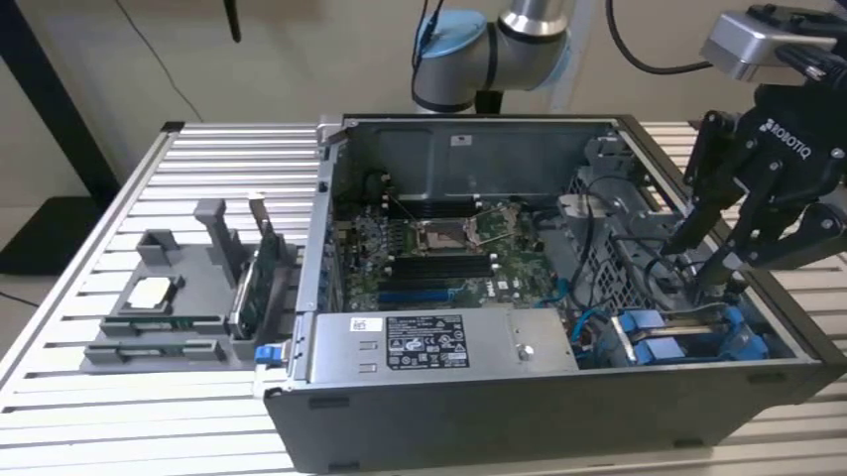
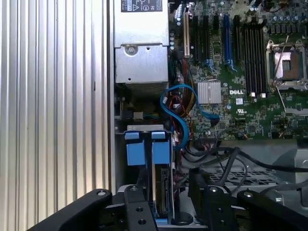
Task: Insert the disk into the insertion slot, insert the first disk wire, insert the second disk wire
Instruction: 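Insert the first disk wire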
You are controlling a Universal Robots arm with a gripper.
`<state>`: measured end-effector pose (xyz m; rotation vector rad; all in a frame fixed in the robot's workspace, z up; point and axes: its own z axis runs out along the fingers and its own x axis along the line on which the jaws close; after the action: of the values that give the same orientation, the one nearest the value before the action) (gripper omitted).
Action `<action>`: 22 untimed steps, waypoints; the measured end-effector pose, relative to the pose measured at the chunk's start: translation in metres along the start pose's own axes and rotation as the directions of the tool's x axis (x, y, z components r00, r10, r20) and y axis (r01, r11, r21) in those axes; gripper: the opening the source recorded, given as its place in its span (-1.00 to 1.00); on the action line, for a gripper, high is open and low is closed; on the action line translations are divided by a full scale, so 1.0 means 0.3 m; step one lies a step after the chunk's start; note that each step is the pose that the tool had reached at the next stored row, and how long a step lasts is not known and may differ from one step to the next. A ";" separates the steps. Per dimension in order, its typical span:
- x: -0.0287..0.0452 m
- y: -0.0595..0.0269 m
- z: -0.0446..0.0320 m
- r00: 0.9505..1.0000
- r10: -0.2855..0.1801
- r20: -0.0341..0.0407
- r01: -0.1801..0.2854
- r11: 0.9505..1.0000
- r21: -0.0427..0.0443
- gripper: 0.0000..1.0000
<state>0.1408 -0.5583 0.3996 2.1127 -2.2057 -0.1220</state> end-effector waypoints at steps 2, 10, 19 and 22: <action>-0.019 0.001 0.000 1.000 0.000 0.000 0.000 1.000 0.001 -0.07; -0.051 0.001 0.009 1.000 -0.006 0.001 0.006 0.999 0.045 -0.07; -0.068 0.016 0.022 0.999 -0.011 0.040 0.008 0.998 0.069 -0.07; -0.069 0.022 0.027 0.998 -0.013 0.061 0.009 0.997 0.072 -0.07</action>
<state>0.1341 -0.5373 0.3922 2.1868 -2.2656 -0.1119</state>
